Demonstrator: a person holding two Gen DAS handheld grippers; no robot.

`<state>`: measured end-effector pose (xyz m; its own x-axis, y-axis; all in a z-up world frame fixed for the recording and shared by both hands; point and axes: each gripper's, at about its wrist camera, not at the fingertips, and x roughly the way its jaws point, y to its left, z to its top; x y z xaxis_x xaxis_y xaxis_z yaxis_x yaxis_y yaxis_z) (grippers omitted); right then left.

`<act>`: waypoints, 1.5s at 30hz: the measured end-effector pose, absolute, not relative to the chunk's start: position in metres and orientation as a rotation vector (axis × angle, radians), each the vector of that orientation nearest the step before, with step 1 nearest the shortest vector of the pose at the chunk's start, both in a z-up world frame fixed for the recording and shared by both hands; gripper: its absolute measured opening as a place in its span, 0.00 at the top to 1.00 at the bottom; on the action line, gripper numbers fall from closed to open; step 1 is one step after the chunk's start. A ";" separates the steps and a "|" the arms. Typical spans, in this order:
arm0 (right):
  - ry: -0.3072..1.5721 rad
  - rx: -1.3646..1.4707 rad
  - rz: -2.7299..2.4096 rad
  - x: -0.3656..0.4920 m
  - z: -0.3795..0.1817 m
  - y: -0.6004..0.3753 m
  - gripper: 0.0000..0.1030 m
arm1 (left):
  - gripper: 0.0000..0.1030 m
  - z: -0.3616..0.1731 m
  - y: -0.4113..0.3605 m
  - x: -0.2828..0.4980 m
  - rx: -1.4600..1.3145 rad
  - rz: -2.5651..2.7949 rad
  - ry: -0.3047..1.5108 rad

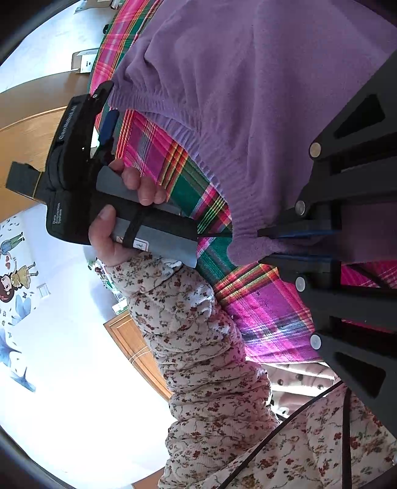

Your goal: Fold clothes

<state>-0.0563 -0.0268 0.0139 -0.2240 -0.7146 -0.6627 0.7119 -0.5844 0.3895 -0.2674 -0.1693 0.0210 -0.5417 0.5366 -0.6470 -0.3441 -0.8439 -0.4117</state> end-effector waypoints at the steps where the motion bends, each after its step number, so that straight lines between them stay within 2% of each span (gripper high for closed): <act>1: -0.005 1.048 -1.928 -0.057 0.014 -0.027 0.91 | 0.50 0.022 -0.167 -0.266 -1.093 2.380 -0.280; 6: -0.009 1.054 -1.926 -0.058 0.014 -0.026 0.91 | 0.50 0.014 -0.162 -0.271 -1.143 2.385 -0.236; 10: -0.011 1.067 -1.919 -0.059 0.011 -0.026 0.90 | 0.54 0.013 -0.161 -0.273 -1.141 2.385 -0.248; 13: -0.012 1.075 -1.918 -0.060 0.010 -0.026 0.90 | 0.58 0.009 -0.158 -0.275 -1.145 2.395 -0.223; 14: -0.012 1.076 -1.919 -0.060 0.009 -0.026 0.90 | 0.64 0.009 -0.157 -0.276 -1.140 2.402 -0.217; 17: -0.013 1.079 -1.923 -0.061 0.009 -0.026 0.90 | 0.72 0.007 -0.162 -0.277 -1.157 2.396 -0.267; 22: -0.018 1.082 -1.930 -0.059 0.009 -0.028 0.89 | 0.76 0.005 -0.169 -0.279 -1.176 2.415 -0.324; 25: -0.023 1.082 -1.930 -0.059 0.010 -0.028 0.90 | 0.75 0.005 -0.173 -0.279 -1.174 2.385 -0.370; 29: -0.046 1.060 -1.952 -0.057 0.013 -0.025 0.91 | 0.69 -0.002 -0.189 -0.290 -1.242 2.283 -0.582; 34: -0.129 0.963 -2.003 -0.051 0.029 -0.009 0.91 | 0.65 -0.004 -0.195 -0.293 -1.265 2.242 -0.659; 38: -0.184 0.910 -2.031 -0.046 0.040 0.002 0.91 | 0.60 -0.007 -0.206 -0.292 -1.315 2.187 -0.807; 41: -0.201 0.873 -2.053 -0.050 0.046 0.014 0.91 | 0.59 -0.013 -0.217 -0.291 -1.345 2.135 -0.918; 45: -0.247 0.821 -2.100 -0.050 0.056 0.032 0.92 | 0.59 -0.017 -0.221 -0.281 -1.386 2.082 -0.957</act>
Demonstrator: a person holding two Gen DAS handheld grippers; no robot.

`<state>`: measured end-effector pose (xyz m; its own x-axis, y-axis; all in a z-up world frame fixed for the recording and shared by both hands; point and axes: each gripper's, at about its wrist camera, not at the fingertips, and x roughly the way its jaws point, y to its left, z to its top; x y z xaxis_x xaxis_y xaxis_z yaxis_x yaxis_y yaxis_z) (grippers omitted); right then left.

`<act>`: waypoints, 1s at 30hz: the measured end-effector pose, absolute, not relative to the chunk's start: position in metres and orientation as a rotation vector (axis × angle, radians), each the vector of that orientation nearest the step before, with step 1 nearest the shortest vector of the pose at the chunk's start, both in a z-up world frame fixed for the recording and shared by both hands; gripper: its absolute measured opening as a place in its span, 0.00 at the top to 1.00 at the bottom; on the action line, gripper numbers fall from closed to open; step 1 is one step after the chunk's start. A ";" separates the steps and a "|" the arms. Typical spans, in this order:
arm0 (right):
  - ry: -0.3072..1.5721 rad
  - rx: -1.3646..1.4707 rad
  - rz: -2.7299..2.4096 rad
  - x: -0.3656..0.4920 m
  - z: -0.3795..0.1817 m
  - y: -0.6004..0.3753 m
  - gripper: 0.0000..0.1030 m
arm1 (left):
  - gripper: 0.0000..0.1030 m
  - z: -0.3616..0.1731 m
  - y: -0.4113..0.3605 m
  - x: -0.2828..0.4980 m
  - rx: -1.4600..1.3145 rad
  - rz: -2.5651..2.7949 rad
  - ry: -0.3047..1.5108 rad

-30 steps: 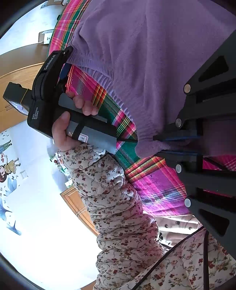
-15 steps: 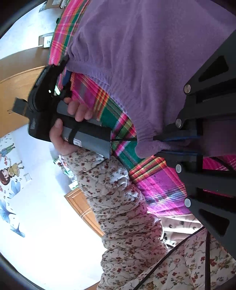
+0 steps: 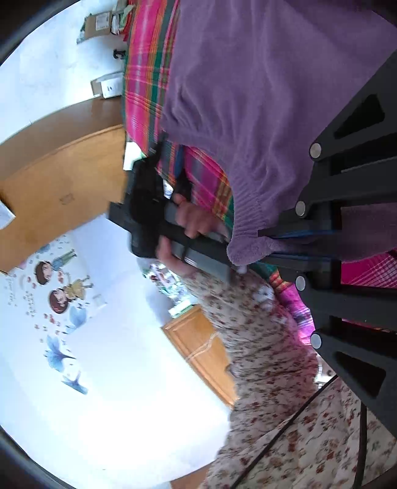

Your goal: Fold clothes

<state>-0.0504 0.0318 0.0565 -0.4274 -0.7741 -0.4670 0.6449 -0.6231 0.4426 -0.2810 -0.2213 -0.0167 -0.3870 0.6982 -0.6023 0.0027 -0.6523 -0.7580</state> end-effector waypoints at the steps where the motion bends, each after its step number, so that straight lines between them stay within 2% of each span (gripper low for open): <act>1: -0.256 0.804 -2.118 -0.050 0.060 0.037 0.92 | 0.59 -0.016 -0.222 -0.278 -1.390 2.084 -0.954; 11: -0.372 0.706 -2.230 -0.053 0.081 0.076 0.92 | 0.59 -0.027 -0.219 -0.267 -1.485 1.922 -1.111; 22: -0.447 0.655 -2.296 -0.041 0.095 0.102 0.92 | 0.59 -0.028 -0.203 -0.266 -1.572 1.874 -1.151; 30: -0.466 0.641 -2.315 -0.036 0.099 0.114 0.92 | 0.59 -0.031 -0.205 -0.274 -1.566 1.869 -1.252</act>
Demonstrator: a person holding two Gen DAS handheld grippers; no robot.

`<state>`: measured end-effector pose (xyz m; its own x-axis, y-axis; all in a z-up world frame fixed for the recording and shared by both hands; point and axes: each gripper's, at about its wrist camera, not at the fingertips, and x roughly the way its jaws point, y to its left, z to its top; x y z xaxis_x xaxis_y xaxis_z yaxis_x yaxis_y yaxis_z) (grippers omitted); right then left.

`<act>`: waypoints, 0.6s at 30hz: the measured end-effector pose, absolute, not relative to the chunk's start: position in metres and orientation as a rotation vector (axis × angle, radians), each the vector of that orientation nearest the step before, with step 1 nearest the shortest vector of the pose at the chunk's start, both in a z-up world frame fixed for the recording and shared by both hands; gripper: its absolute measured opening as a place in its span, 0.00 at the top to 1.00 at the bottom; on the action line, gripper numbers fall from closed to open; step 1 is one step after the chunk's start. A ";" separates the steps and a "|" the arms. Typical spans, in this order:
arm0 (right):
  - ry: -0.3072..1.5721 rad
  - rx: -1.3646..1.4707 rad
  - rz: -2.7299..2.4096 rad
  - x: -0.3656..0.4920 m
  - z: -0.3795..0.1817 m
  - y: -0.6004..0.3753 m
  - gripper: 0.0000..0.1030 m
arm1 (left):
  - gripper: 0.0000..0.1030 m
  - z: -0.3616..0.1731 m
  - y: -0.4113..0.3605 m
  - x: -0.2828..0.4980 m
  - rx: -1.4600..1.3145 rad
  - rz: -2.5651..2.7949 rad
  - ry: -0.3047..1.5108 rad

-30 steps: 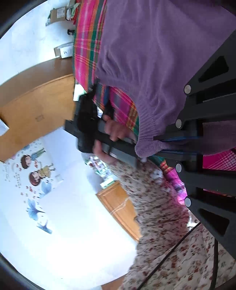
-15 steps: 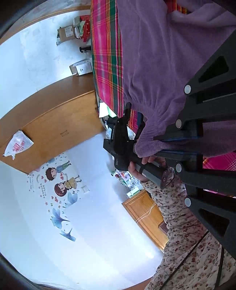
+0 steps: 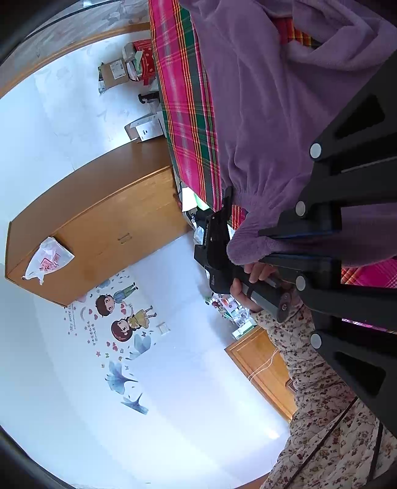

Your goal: Fold clothes

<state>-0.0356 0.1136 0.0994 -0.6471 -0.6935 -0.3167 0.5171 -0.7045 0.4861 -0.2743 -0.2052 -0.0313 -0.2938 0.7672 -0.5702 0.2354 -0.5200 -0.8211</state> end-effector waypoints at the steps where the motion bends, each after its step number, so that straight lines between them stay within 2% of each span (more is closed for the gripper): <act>1: -0.466 0.643 -2.317 -0.034 0.099 0.114 0.92 | 0.59 -0.030 -0.204 -0.276 -1.567 1.876 -1.253; 4: -0.463 0.653 -2.313 -0.033 0.097 0.114 0.92 | 0.65 -0.029 -0.201 -0.280 -1.566 1.881 -1.253; 6: -0.457 0.664 -2.305 -0.032 0.095 0.114 0.92 | 0.75 -0.027 -0.199 -0.282 -1.554 1.879 -1.249; 7: -0.452 0.675 -2.292 -0.032 0.093 0.113 0.92 | 0.85 -0.026 -0.198 -0.283 -1.554 1.888 -1.232; 8: -0.444 0.688 -2.268 -0.032 0.092 0.111 0.92 | 0.90 -0.023 -0.197 -0.284 -1.557 1.912 -1.199; 14: -0.358 0.761 -2.173 -0.033 0.079 0.088 0.92 | 0.91 -0.010 -0.194 -0.286 -1.573 2.031 -1.044; 18: -0.355 0.811 -2.094 -0.040 0.068 0.073 0.92 | 0.91 0.003 -0.187 -0.295 -1.617 2.101 -0.798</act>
<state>-0.0398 0.0732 0.0675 -0.4366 -0.7949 -0.4213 0.6114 -0.6057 0.5092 -0.2954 -0.1874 0.0030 -0.2725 0.6019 -0.7507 0.0482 -0.7707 -0.6354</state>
